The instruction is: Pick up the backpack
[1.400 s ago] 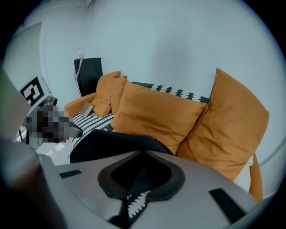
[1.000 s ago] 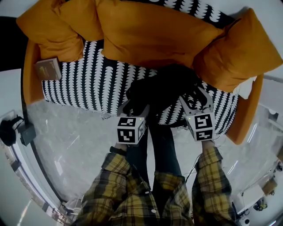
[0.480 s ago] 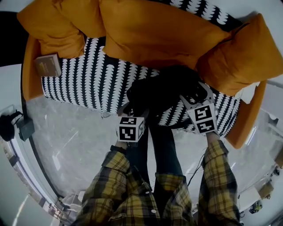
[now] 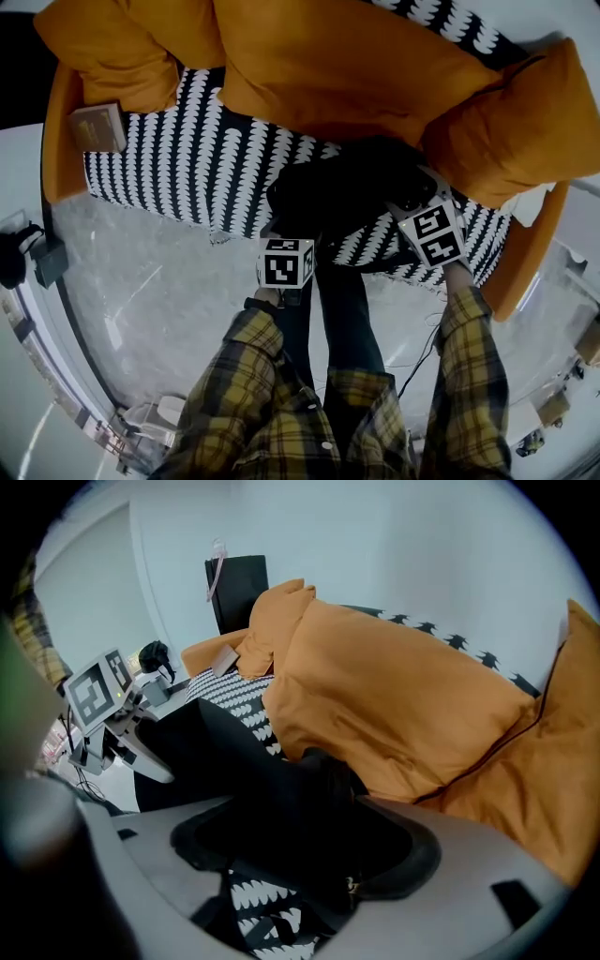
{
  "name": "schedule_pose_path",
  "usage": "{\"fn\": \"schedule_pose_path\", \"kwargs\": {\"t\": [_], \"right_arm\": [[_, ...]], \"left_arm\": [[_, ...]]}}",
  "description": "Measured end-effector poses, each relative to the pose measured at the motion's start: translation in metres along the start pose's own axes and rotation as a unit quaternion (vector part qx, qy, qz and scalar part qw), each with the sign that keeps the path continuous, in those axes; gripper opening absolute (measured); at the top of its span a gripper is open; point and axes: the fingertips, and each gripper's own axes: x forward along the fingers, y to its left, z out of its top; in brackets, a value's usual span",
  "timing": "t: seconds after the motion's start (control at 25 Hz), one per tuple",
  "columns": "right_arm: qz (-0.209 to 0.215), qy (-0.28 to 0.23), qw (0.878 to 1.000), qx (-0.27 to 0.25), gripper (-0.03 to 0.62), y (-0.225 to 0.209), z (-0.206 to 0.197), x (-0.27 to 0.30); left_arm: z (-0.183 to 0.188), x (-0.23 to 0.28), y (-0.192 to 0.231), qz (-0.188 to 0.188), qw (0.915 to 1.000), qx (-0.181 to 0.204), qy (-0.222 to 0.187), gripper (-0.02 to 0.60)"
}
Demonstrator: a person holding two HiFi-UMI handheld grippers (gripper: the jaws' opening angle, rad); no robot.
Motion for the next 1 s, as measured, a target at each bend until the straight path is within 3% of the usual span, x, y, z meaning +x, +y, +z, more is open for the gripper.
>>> {"fn": "schedule_pose_path", "kwargs": {"t": [0.12, 0.24, 0.36, 0.56, 0.84, 1.0], "right_arm": [[0.011, 0.025, 1.0, -0.008, 0.333, 0.002, -0.006, 0.008], [0.0, 0.061, 0.997, -0.057, 0.331, 0.008, -0.019, 0.017], [-0.004, 0.067, 0.995, -0.067, 0.325, 0.013, -0.027, 0.026], [-0.028, 0.064, 0.996, -0.061, 0.245, 0.006, -0.028, 0.028], [-0.051, 0.071, 0.994, -0.073, 0.112, 0.004, -0.029, 0.023], [-0.055, 0.077, 0.993, -0.076, 0.067, 0.008, -0.029, 0.023]], "left_arm": [[0.0, 0.007, 0.002, 0.004, 0.9998, -0.018, 0.003, 0.324], [-0.002, 0.01, 0.001, -0.002, 0.999, -0.045, 0.005, 0.322], [-0.002, 0.013, 0.001, 0.005, 0.9984, -0.056, 0.005, 0.317], [-0.002, 0.016, 0.001, 0.022, 0.9989, -0.04, 0.01, 0.27], [-0.007, 0.014, 0.0, 0.045, 0.9987, 0.006, 0.022, 0.148], [-0.005, 0.012, -0.002, 0.047, 0.9984, 0.021, 0.022, 0.096]]}}
